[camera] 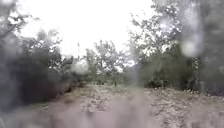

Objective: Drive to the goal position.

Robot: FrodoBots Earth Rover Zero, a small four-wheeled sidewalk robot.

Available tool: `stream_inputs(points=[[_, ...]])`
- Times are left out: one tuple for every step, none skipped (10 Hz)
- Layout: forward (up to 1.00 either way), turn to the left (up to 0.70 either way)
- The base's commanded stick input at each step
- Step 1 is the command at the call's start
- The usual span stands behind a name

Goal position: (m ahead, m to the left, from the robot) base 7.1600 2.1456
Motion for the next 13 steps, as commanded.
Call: stream_inputs(points=[[0.70, 0.00], [0.70, 0.00], [0.70, 0.00], [0.70, 0.00], [0.70, 0.00], [0.70, 0.00], [0.70, 0.00], [0.70, 0.00], [0.70, 0.00], [0.70, 0.00], [0.70, 0.00], [0.70, 0.00], [0.70, 0.00]])
